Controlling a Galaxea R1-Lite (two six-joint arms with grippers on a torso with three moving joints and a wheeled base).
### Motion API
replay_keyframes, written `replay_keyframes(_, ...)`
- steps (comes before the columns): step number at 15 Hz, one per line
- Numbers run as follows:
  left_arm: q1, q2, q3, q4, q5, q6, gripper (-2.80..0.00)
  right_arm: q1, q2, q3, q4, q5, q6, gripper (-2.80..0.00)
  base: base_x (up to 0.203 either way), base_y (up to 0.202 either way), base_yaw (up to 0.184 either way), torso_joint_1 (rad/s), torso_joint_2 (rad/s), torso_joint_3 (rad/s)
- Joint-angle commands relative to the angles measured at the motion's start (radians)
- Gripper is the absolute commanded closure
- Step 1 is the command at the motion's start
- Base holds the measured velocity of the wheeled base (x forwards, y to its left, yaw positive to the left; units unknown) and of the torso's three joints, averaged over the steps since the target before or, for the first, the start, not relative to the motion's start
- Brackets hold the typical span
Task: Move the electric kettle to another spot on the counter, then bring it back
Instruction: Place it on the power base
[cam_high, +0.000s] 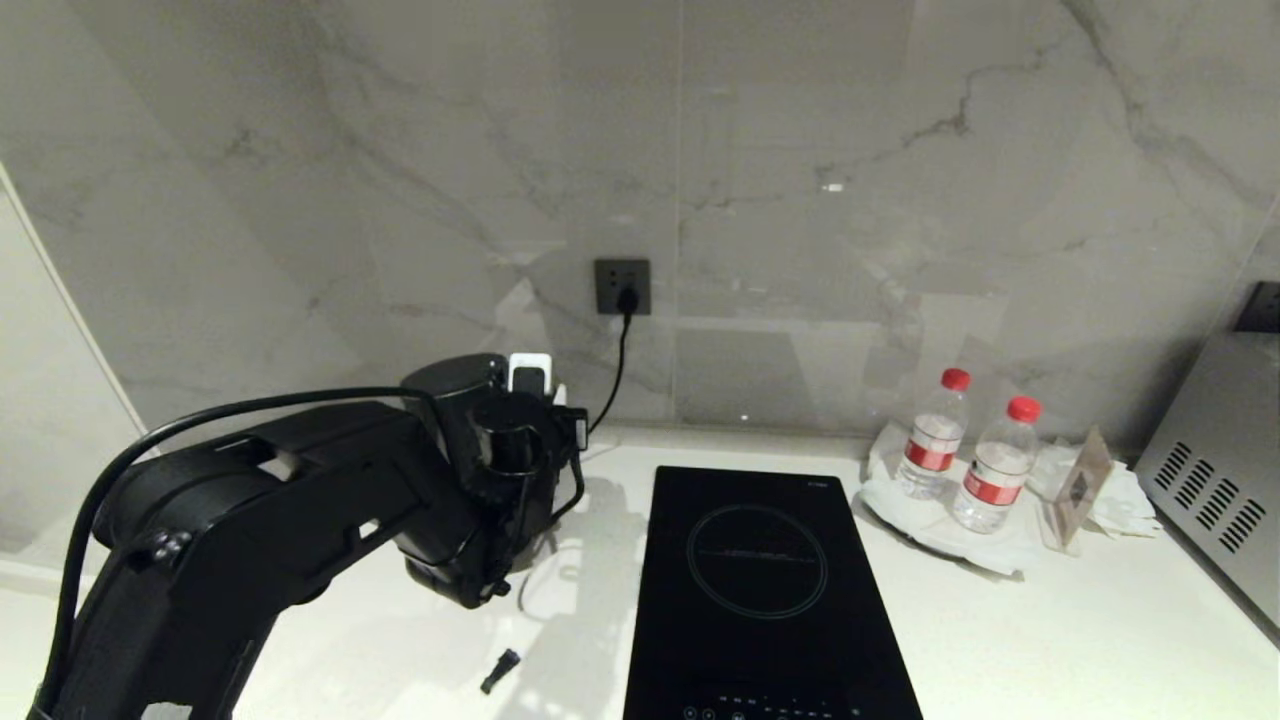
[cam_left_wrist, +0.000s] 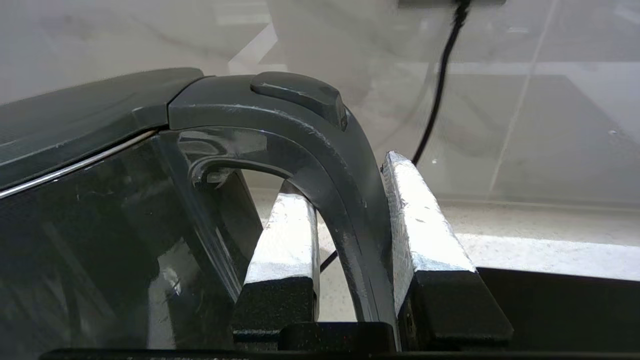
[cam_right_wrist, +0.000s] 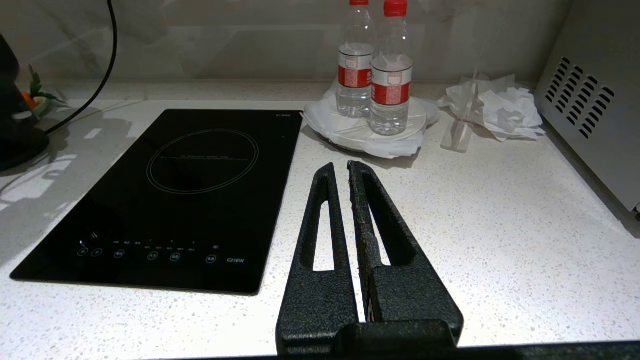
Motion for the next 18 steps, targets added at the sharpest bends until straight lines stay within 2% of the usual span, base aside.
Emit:
replay_keyframes(1,0.004,0.046,-0.015,-0.005,0.000,0.000,0.00,0.000,0.000,0.000,0.000,0.000,0.000,0.00,0.000,0.000,0.000,0.000,0.00,0.000)
replay_keyframes(5,0.013,0.091,-0.059,-0.002,0.004,0.000,0.00,0.000,0.000,0.000,0.000,0.000,0.000,0.00,0.000,0.000,0.000,0.000,0.00,0.000)
replay_keyframes(18,0.038,0.113,-0.050,-0.005,0.006,-0.001,0.00,0.000,0.000,0.000,0.000,0.000,0.000,0.00,0.000,0.000,0.000,0.000,0.00,0.000)
